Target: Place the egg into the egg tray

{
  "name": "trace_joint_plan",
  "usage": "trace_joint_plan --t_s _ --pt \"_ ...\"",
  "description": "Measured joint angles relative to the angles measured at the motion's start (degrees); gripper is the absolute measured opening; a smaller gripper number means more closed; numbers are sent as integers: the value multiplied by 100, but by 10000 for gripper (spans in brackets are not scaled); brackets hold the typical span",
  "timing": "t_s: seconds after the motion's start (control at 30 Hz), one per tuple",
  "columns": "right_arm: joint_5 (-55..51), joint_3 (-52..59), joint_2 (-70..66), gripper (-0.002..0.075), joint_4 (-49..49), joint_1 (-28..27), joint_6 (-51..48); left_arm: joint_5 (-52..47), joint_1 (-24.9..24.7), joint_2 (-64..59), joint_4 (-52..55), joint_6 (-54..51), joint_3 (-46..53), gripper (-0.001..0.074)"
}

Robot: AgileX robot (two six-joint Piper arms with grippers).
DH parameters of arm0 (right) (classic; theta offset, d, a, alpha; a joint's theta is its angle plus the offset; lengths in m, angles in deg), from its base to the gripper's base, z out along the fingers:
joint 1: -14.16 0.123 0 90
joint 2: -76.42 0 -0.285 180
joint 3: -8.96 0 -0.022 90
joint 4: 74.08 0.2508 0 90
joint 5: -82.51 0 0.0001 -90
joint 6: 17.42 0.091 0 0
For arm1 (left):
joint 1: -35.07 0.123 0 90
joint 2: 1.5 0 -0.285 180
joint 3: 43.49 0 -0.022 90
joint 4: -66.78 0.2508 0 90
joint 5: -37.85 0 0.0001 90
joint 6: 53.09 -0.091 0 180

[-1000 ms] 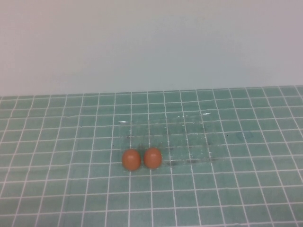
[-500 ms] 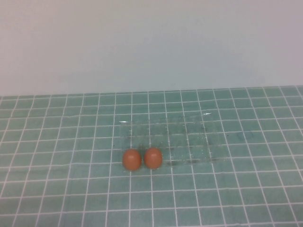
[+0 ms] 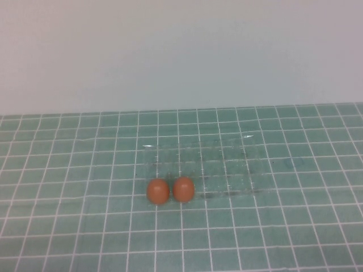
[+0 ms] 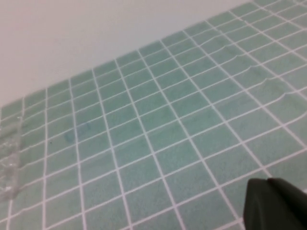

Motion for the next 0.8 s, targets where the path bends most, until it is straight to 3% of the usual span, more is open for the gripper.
trace_joint_plan --t_s 0.2,0.47,0.8 --pt "12 0 0 -1 249 0 -270 0 0 0 0 0 0 -1" --pt "12 0 0 -1 971 0 -2914 0 0 0 0 0 0 -1" --pt "-8 0 0 -1 1195 -13 -3316 0 0 0 0 0 0 -1"
